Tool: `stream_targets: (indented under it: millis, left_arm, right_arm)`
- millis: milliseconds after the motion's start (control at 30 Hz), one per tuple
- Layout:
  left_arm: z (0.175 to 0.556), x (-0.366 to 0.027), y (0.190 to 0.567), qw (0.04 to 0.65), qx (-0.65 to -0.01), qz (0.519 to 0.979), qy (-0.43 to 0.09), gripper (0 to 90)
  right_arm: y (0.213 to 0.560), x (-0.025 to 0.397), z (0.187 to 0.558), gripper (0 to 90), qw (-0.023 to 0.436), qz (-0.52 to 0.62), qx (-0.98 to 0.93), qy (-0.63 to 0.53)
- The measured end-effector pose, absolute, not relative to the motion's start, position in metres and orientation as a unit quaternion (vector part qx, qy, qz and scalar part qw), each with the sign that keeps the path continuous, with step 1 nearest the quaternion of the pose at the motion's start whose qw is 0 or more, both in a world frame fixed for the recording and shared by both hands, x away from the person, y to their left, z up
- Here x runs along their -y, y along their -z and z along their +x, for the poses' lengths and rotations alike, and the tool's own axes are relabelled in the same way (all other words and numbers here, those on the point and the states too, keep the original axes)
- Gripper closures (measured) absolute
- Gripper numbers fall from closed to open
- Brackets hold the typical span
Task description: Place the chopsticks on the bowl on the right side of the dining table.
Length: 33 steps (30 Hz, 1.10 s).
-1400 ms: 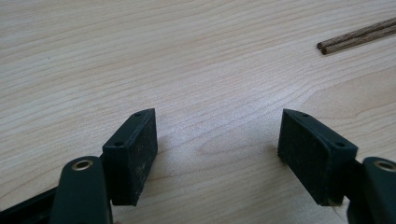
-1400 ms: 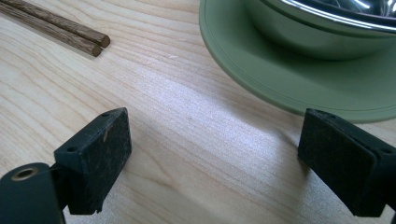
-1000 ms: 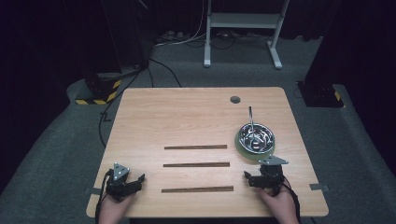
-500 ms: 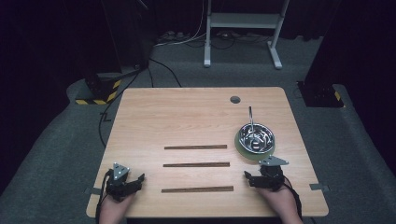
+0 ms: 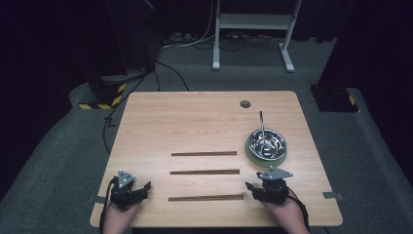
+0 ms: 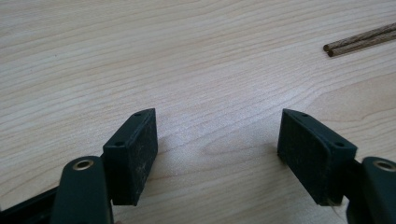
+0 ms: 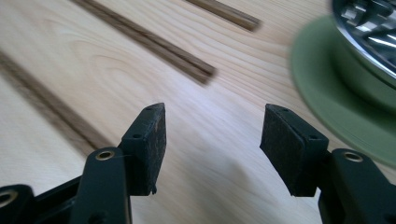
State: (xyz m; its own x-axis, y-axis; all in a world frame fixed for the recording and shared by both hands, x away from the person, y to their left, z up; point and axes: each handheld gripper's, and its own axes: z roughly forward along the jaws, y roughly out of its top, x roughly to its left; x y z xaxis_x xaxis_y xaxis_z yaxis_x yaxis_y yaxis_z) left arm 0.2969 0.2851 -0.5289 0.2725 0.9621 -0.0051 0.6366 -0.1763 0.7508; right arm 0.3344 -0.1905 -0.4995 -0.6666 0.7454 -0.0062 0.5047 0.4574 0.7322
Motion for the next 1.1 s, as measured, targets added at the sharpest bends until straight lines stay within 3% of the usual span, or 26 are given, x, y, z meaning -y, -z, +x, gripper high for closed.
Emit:
stream_targets:
  millis: [433, 667, 833, 1100]
  left_arm:
    - [0.297, -0.285, 0.529, 0.332, -0.549, 0.727, -0.245, 28.6]
    - [0.297, -0.285, 0.529, 0.334, -0.545, 0.729, -0.243, 28.6]
    - [0.297, -0.285, 0.529, 0.334, -0.544, 0.731, -0.243, 28.6]
    - [0.297, -0.285, 0.529, 0.334, -0.541, 0.733, -0.243, 28.6]
  right_arm:
    - [0.498, 0.14, 0.326, 41.6, 0.121, 0.31, -0.862, -0.382]
    - [0.502, 0.123, 0.322, 50.7, 0.106, 0.287, -0.878, -0.369]
    - [0.501, 0.114, 0.319, 50.4, 0.101, 0.274, -0.88, -0.375]
    - [0.502, 0.101, 0.307, 66.3, 0.099, 0.228, -0.893, -0.375]
